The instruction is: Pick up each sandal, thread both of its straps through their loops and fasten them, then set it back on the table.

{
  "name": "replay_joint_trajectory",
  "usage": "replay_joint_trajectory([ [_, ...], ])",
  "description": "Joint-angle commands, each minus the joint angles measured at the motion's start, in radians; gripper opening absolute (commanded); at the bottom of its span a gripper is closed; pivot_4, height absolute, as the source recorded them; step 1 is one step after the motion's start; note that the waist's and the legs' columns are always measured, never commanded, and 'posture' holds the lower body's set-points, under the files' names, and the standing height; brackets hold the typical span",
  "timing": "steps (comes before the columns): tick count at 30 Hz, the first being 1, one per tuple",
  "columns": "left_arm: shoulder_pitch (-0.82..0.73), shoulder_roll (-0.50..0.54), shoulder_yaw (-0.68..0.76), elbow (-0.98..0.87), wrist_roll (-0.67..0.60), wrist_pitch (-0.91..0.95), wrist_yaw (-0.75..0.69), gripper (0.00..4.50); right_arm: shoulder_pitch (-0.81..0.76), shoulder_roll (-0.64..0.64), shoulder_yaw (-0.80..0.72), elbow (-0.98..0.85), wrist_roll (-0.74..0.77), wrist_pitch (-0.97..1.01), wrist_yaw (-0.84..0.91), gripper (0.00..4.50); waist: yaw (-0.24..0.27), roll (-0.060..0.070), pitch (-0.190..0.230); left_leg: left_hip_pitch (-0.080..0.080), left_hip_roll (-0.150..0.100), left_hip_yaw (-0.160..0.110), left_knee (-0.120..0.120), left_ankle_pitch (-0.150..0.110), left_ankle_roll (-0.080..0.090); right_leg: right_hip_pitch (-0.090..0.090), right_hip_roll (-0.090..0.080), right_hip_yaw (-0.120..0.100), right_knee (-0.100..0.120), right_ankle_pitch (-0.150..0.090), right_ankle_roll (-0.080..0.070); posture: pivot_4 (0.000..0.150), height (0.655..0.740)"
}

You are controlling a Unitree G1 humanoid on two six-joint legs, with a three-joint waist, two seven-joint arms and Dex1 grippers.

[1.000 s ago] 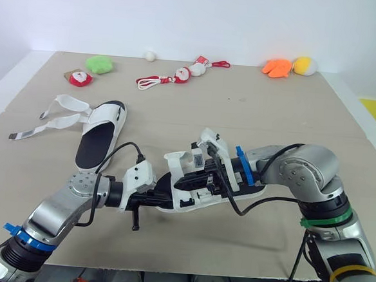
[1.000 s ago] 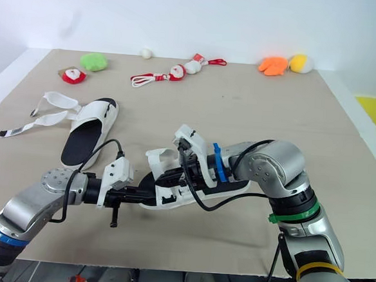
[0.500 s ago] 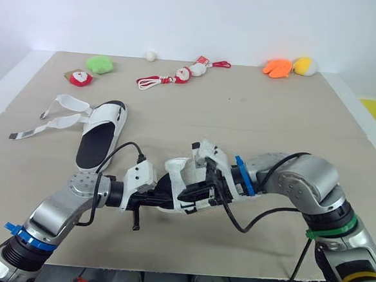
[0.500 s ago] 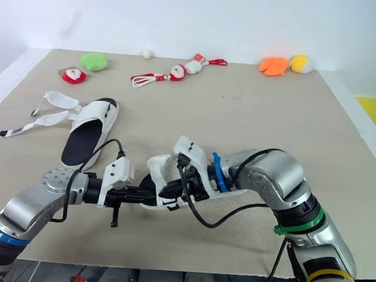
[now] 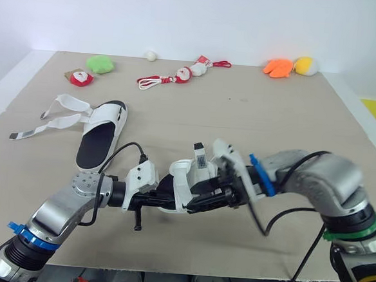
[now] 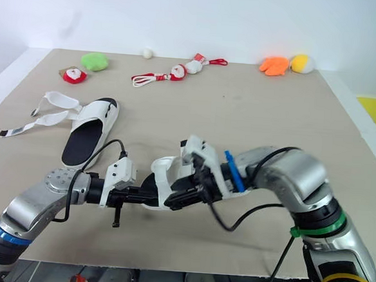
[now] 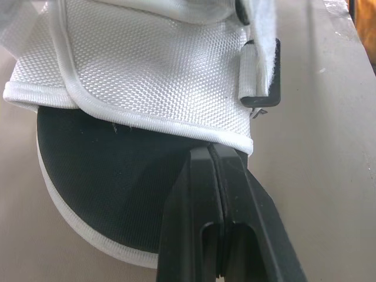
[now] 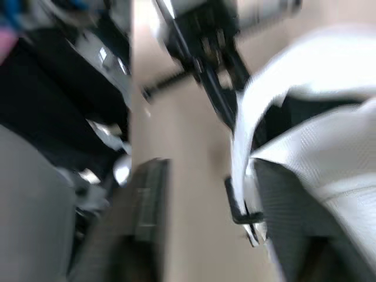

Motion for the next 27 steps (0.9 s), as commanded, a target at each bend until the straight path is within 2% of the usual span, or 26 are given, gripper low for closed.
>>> replay_joint_trajectory([
  [1,0.012,0.007,-0.008,0.007,0.015,0.005,0.006,0.0,-0.008,-0.062,-0.096,-0.003,0.113,0.089,0.054,4.49,0.0,0.0,0.0,0.0,0.0,0.0,0.0,0.0,0.0,0.0,0.0,0.0,0.0,0.0,0.0,0.15,0.74],
  [4,0.01,0.004,-0.01,0.008,0.014,0.006,0.005,0.0,0.06,-0.14,-0.081,-0.065,0.149,0.129,0.085,4.49,0.001,0.0,0.0,0.0,0.0,0.0,0.0,0.0,0.0,0.0,0.0,0.0,0.0,-0.001,-0.001,0.15,0.74],
  [5,0.009,0.003,-0.011,0.009,0.014,0.006,0.005,0.0,0.103,-0.145,-0.063,-0.08,0.132,0.146,0.042,4.49,0.002,-0.001,0.0,0.0,0.0,0.0,0.0,0.0,0.0,0.0,0.0,0.0,0.0,-0.001,-0.001,0.15,0.74],
  [10,0.01,0.002,-0.013,0.008,0.012,0.007,0.003,0.0,0.247,-0.114,-0.02,-0.119,0.035,0.128,-0.123,4.49,0.0,-0.001,-0.001,0.0,0.0,0.001,0.0,-0.001,0.0,0.0,0.0,0.0,0.0,-0.001,0.0,0.15,0.74],
  [13,0.01,0.006,-0.015,0.008,0.011,0.007,-0.003,0.0,0.289,-0.046,-0.035,-0.114,0.004,0.119,-0.214,4.49,0.0,-0.001,-0.001,0.0,0.0,0.0,0.0,-0.001,0.0,0.0,0.0,0.0,0.0,-0.001,0.002,0.15,0.74],
  [18,0.005,0.008,-0.016,0.012,0.011,0.008,-0.008,0.0,0.292,0.056,-0.089,-0.105,-0.006,0.112,-0.306,4.49,-0.001,-0.001,-0.001,0.001,0.0,0.0,0.0,-0.001,0.0,0.0,0.0,0.0,0.0,0.0,0.002,0.15,0.74],
  [24,0.003,0.016,-0.014,0.014,0.011,0.007,-0.016,0.0,0.193,-0.019,-0.206,-0.093,0.226,0.231,-0.155,4.49,-0.001,-0.001,0.0,0.0,0.0,0.0,0.0,-0.001,0.0,0.0,0.0,0.0,0.0,0.0,0.001,0.15,0.74],
  [27,0.003,0.015,-0.015,0.012,0.011,0.009,-0.015,0.0,0.174,-0.043,-0.18,-0.088,0.194,0.232,-0.176,4.49,-0.001,-0.001,-0.001,0.001,0.001,0.0,0.0,-0.001,0.0,0.0,0.001,0.0,0.0,-0.001,0.001,0.15,0.74],
])
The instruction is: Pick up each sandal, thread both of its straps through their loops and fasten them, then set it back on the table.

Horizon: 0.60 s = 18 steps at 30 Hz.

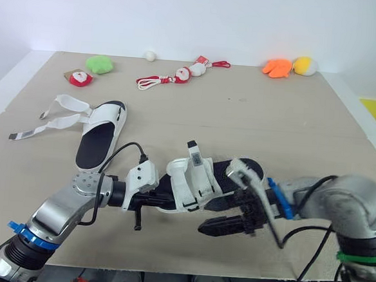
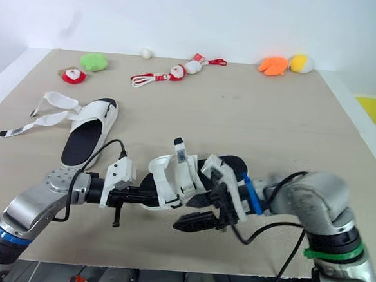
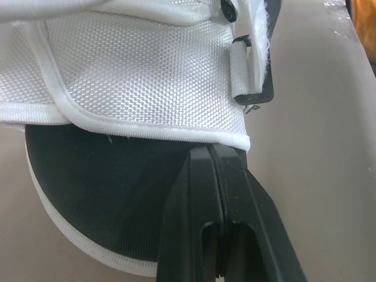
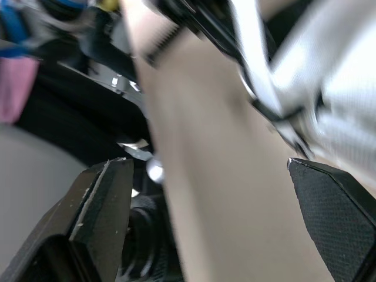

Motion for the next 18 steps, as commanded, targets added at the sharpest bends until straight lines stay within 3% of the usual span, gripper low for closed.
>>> replay_joint_trajectory([
  [1,0.008,0.008,-0.013,0.01,0.012,0.008,-0.003,0.0,0.003,-0.042,0.008,-0.028,0.01,-0.005,0.021,4.49,0.002,0.0,0.0,0.0,0.0,0.0,0.0,0.0,0.0,0.0,0.0,0.0,0.0,0.0,0.0,0.15,0.74],
  [5,0.006,0.003,-0.015,0.011,0.012,0.01,0.002,0.0,-0.036,0.007,-0.066,0.004,0.085,-0.03,0.019,4.49,0.001,0.0,0.0,-0.001,-0.001,0.0,0.0,-0.001,0.0,0.0,-0.001,0.0,0.0,-0.001,0.0,0.15,0.74],
  [13,0.005,-0.002,-0.017,0.014,0.014,0.006,0.006,0.0,-0.135,0.19,0.013,0.129,-0.087,-0.03,-0.213,4.49,0.0,0.0,0.0,-0.001,-0.001,0.0,0.0,0.0,0.001,0.0,0.0,0.0,0.0,0.0,0.0,0.15,0.74],
  [16,0.008,-0.001,-0.013,0.012,0.014,0.007,0.007,0.0,-0.143,0.234,0.006,0.129,-0.093,-0.014,-0.248,3.63,0.001,0.0,0.0,-0.001,-0.001,0.0,-0.001,0.0,0.001,0.0,0.0,0.0,0.0,0.001,0.003,0.15,0.74],
  [18,0.012,0.001,-0.011,0.009,0.014,0.007,0.008,0.0,-0.149,0.253,-0.007,0.122,-0.083,0.004,-0.258,2.66,0.0,0.0,0.0,-0.001,-0.001,-0.001,-0.001,0.0,0.001,0.0,0.0,0.0,0.0,0.001,0.003,0.15,0.74],
])
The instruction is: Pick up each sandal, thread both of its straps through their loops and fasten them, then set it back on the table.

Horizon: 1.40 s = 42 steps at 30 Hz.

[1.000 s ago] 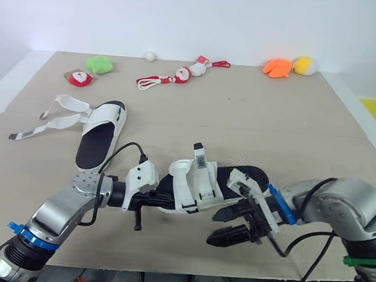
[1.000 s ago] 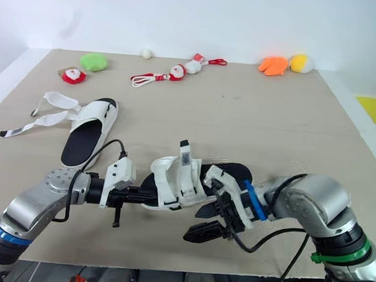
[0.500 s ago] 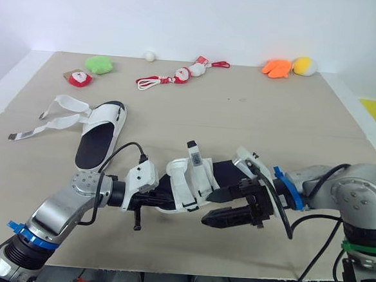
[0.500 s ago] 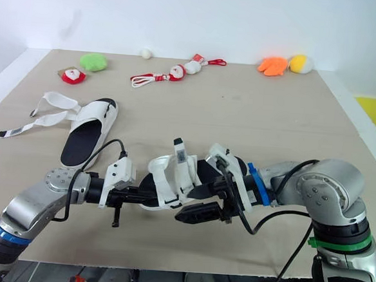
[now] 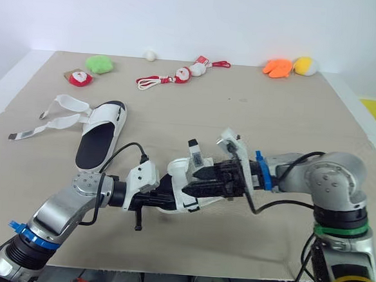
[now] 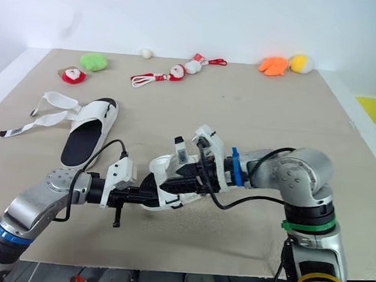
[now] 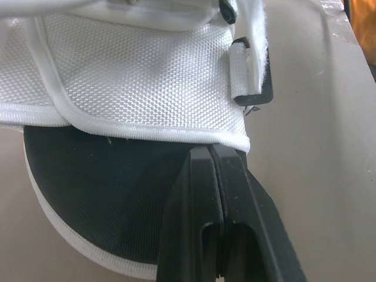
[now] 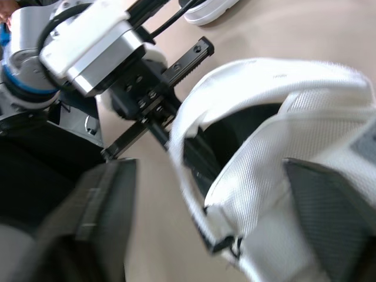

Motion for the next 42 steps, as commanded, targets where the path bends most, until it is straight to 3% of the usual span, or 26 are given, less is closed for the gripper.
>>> replay_joint_trajectory([
  [1,0.015,0.01,-0.006,0.005,0.014,0.009,0.007,0.0,-0.03,0.018,-0.029,-0.022,0.014,0.023,-0.018,2.17,0.0,0.0,0.0,0.0,0.0,0.0,0.0,0.0,0.0,0.0,0.0,0.0,0.0,0.0,0.0,0.15,0.74],
  [5,0.016,0.008,-0.007,0.005,0.014,0.009,0.01,0.0,-0.033,0.017,-0.01,-0.046,-0.005,0.012,-0.027,0.08,-0.001,0.0,0.0,0.0,0.0,0.0,0.0,0.0,0.0,0.0,0.0,0.0,0.0,-0.001,-0.001,0.15,0.74],
  [19,0.009,0.002,-0.011,0.014,0.017,0.005,0.011,0.0,0.029,-0.224,0.251,-0.221,-0.186,-0.252,0.173,0.03,0.0,0.0,0.0,0.0,0.0,0.0,0.0,0.0,0.0,0.0,0.0,0.0,0.0,-0.003,-0.004,0.15,0.74],
  [22,0.009,0.003,-0.011,0.016,0.017,0.004,0.01,0.0,0.04,-0.237,0.257,-0.216,-0.202,-0.279,0.195,0.03,0.0,0.0,0.0,0.0,0.0,0.0,0.0,0.0,0.0,0.0,0.0,0.0,0.0,-0.003,-0.004,0.15,0.74],
  [27,0.007,0.003,-0.013,0.019,0.019,0.002,0.007,0.0,0.025,-0.195,0.122,-0.136,-0.124,-0.276,0.221,0.03,0.0,0.0,0.0,0.0,0.0,0.0,0.0,0.0,0.0,0.0,0.0,0.0,0.0,-0.002,-0.004,0.15,0.74],
  [28,0.005,0.003,-0.013,0.019,0.019,0.001,0.006,0.0,0.011,-0.197,0.092,-0.111,-0.103,-0.262,0.232,0.78,0.001,0.0,0.0,0.0,0.0,0.0,0.0,0.0,0.0,0.0,0.0,0.0,0.0,-0.002,-0.004,0.15,0.74],
  [33,0.002,0.002,-0.016,0.025,0.021,-0.005,0.003,0.0,-0.024,-0.263,-0.032,-0.031,0.044,-0.156,0.342,2.78,0.001,0.0,0.0,0.0,0.0,0.0,0.0,0.0,0.0,0.0,0.0,0.0,0.0,-0.002,-0.003,0.15,0.74],
  [36,0.003,0.003,-0.017,0.027,0.02,-0.009,0.003,0.0,0.015,-0.335,-0.035,-0.053,0.095,-0.114,0.41,4.24,0.002,0.0,0.0,0.0,0.0,0.0,0.0,0.0,0.0,0.001,0.0,0.0,0.0,-0.003,-0.004,0.15,0.74],
  [39,0.005,0.003,-0.016,0.025,0.02,-0.01,0.004,0.0,0.123,-0.425,0.011,-0.133,0.088,-0.118,0.461,4.38,0.003,0.0,0.0,0.0,0.0,0.0,0.0,-0.001,0.001,0.001,0.0,0.0,0.0,-0.003,-0.004,0.15,0.74],
  [42,0.007,0.002,-0.016,0.023,0.019,-0.009,0.006,0.0,0.2,-0.431,0.062,-0.165,0.049,-0.121,0.419,4.38,0.001,0.0,0.0,0.001,0.0,0.001,0.0,-0.001,0.001,0.0,-0.001,0.0,0.0,-0.003,-0.004,0.15,0.74],
])
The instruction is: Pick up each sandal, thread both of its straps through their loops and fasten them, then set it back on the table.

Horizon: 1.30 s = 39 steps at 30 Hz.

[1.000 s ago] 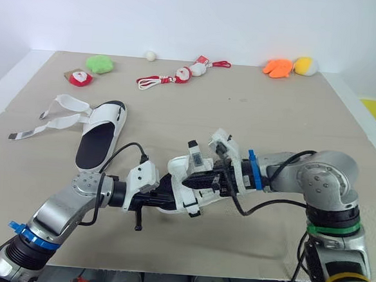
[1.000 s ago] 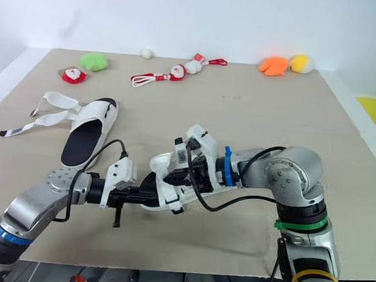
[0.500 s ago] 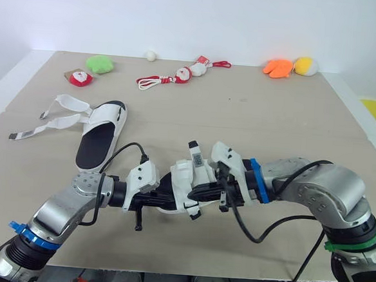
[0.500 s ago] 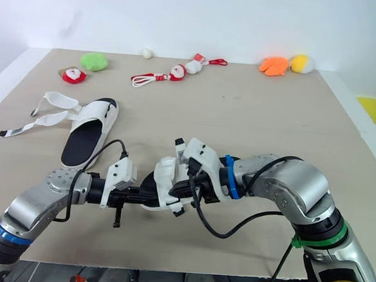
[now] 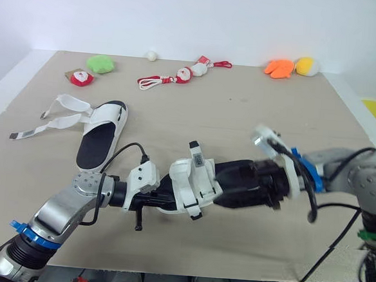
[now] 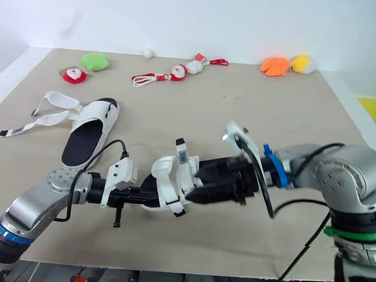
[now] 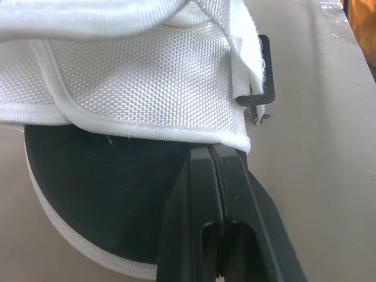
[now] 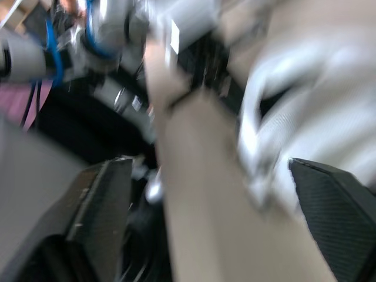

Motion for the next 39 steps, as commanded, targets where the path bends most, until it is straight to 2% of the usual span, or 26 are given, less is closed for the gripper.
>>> replay_joint_trajectory([
  [1,0.011,0.003,-0.011,0.007,0.018,0.011,0.011,0.0,0.054,0.014,0.059,-0.052,-0.065,-0.033,-0.059,4.38,0.0,0.0,0.0,0.0,0.0,0.0,0.0,0.0,0.0,0.0,0.0,0.0,0.0,0.0,0.001,0.15,0.74],
  [3,0.011,0.003,-0.012,0.005,0.018,0.012,0.011,0.0,0.079,0.07,0.09,-0.025,-0.133,-0.052,-0.149,4.38,-0.001,0.0,0.0,0.001,0.0,0.0,0.002,0.0,0.0,0.0,0.0,0.0,0.0,0.002,0.002,0.15,0.74],
  [8,0.012,0.005,-0.011,0.001,0.015,0.015,0.014,0.0,0.106,0.159,0.121,-0.012,-0.217,-0.109,-0.23,4.38,-0.002,0.0,0.0,0.001,0.0,0.001,0.002,0.0,0.0,0.0,0.0,0.0,0.0,0.002,0.002,0.15,0.74],
  [16,0.018,0.009,-0.01,-0.002,0.015,0.018,0.014,0.0,0.096,0.263,0.088,-0.014,-0.201,-0.074,-0.295,4.38,-0.004,-0.003,-0.002,0.002,0.001,0.0,0.002,0.001,0.0,0.0,0.001,0.0,0.0,0.004,0.002,0.15,0.74],
  [18,0.018,0.009,-0.009,-0.003,0.014,0.019,0.013,0.0,0.096,0.275,0.081,-0.024,-0.191,-0.057,-0.304,3.86,-0.004,-0.003,-0.002,0.002,0.002,0.0,0.002,0.001,0.001,0.0,0.001,0.0,0.0,0.004,0.002,0.15,0.74],
  [20,0.017,0.01,-0.009,-0.003,0.014,0.019,0.013,0.0,0.099,0.288,0.076,-0.036,-0.185,-0.043,-0.317,3.14,-0.004,-0.003,-0.002,0.002,0.002,0.0,0.002,0.001,0.001,0.0,0.001,0.0,0.0,0.004,0.002,0.15,0.74],
  [23,0.016,0.009,-0.008,-0.004,0.013,0.021,0.013,0.0,0.1,0.309,0.064,-0.043,-0.175,-0.023,-0.334,1.55,-0.003,-0.003,-0.002,0.001,0.001,0.0,0.002,0.001,0.001,0.0,0.001,0.0,0.0,0.003,0.001,0.15,0.74],
  [26,0.017,0.009,-0.008,-0.003,0.013,0.02,0.013,0.0,0.099,0.321,0.056,-0.047,-0.166,-0.008,-0.345,0.16,-0.003,-0.003,-0.002,0.0,0.001,0.0,0.001,0.001,0.0,0.0,0.001,0.0,0.0,0.002,0.001,0.15,0.74],
  [32,0.017,0.009,-0.008,-0.003,0.013,0.021,0.015,0.0,0.101,0.292,0.05,-0.062,-0.128,0.033,-0.313,0.07,-0.003,-0.003,-0.002,0.001,0.001,0.0,0.001,0.0,0.0,0.0,0.001,0.0,0.0,0.002,0.001,0.15,0.74],
  [36,0.018,0.01,-0.008,-0.003,0.013,0.021,0.015,0.0,0.137,0.159,0.091,-0.121,-0.078,0.047,-0.195,0.07,-0.001,-0.003,-0.002,0.0,0.001,0.0,0.001,0.0,0.0,0.0,0.001,0.0,0.0,0.001,0.0,0.15,0.74],
  [39,0.02,0.009,-0.009,-0.005,0.014,0.021,0.017,0.0,0.159,0.105,0.11,-0.133,-0.075,0.028,-0.156,0.07,-0.001,-0.003,-0.002,0.0,0.001,0.0,0.0,-0.001,0.0,0.0,0.001,0.0,0.0,0.0,0.0,0.15,0.74],
])
